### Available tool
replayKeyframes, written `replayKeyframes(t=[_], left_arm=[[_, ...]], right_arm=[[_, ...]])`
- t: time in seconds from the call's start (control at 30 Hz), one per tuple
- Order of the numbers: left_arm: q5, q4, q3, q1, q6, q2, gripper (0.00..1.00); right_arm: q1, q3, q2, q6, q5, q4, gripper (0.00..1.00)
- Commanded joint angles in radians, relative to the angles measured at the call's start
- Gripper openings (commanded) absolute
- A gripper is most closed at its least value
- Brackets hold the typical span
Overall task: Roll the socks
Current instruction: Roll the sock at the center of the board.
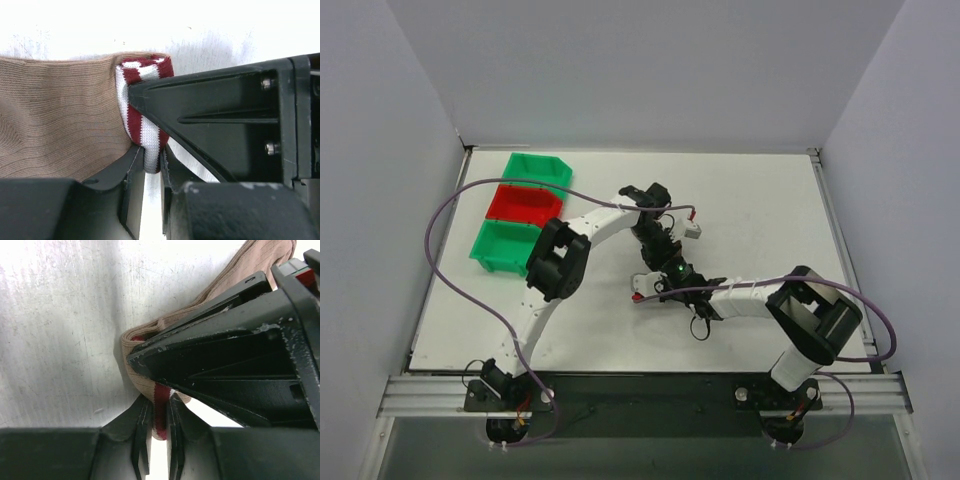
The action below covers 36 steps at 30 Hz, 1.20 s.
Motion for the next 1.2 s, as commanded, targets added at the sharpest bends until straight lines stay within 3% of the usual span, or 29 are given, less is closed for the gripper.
replayKeyframes(t=[0.0,0.13,0.3,0.5,0.83,0.93,1.17], left_arm=[[-0.142,-0.072,-0.038,-0.004,0.02,0.065,0.01],[-0.155,-0.062,-0.038,-0.004,0.013,0.05,0.32],[-0.165,-0.063,-0.038,-0.004,0.011,0.045,0.45],[-0.178,-0.046,-0.043,-0.003,0.0,0.018,0.48],[-0.165,0.02,-0.155,0.005,-0.006,-0.13,0.78],[-0.159,0.023,-0.191,0.005,0.007,-0.154,0.79],[0.005,0.043,-0.244,0.031,0.056,-0.228,0.83]], right_arm=[[0.005,0.001,0.04,0.036,-0.038,-0.177,0.04],[0.005,0.005,0.037,0.042,-0.044,-0.195,0.0],[0.006,0.014,0.034,0.056,-0.056,-0.209,0.0],[0.006,0.018,0.034,0.063,-0.06,-0.215,0.0],[0.005,0.031,0.039,0.082,-0.067,-0.23,0.0],[0.003,0.042,0.042,0.103,-0.069,-0.237,0.0],[-0.003,0.085,0.028,0.138,-0.079,-0.286,0.0]])
